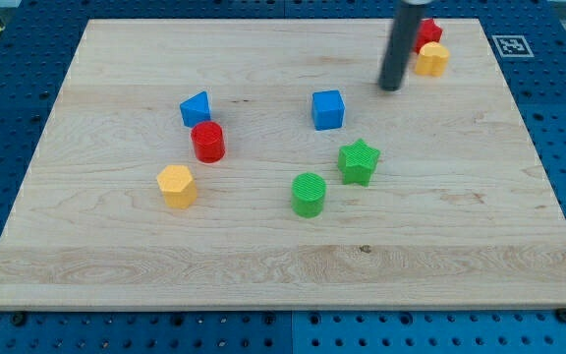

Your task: Slide the blue cube towards the center right

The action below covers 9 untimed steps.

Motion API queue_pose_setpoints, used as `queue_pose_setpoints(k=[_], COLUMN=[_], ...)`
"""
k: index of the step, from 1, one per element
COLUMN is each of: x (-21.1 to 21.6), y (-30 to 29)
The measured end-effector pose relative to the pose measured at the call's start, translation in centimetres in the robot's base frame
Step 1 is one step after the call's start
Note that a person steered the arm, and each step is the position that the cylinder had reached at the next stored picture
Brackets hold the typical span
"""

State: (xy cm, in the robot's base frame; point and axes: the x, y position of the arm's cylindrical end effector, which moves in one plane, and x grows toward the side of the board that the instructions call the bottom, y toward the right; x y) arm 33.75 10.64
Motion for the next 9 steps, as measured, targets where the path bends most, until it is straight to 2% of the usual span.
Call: queue_pose_setpoints(k=[1, 2, 3, 4, 6, 9], x=[0.5, 4.1, 7.2, 7.0, 4.7, 5.0], y=[-6.9, -10.4, -10.4, -10.2, -6.4, 4.4])
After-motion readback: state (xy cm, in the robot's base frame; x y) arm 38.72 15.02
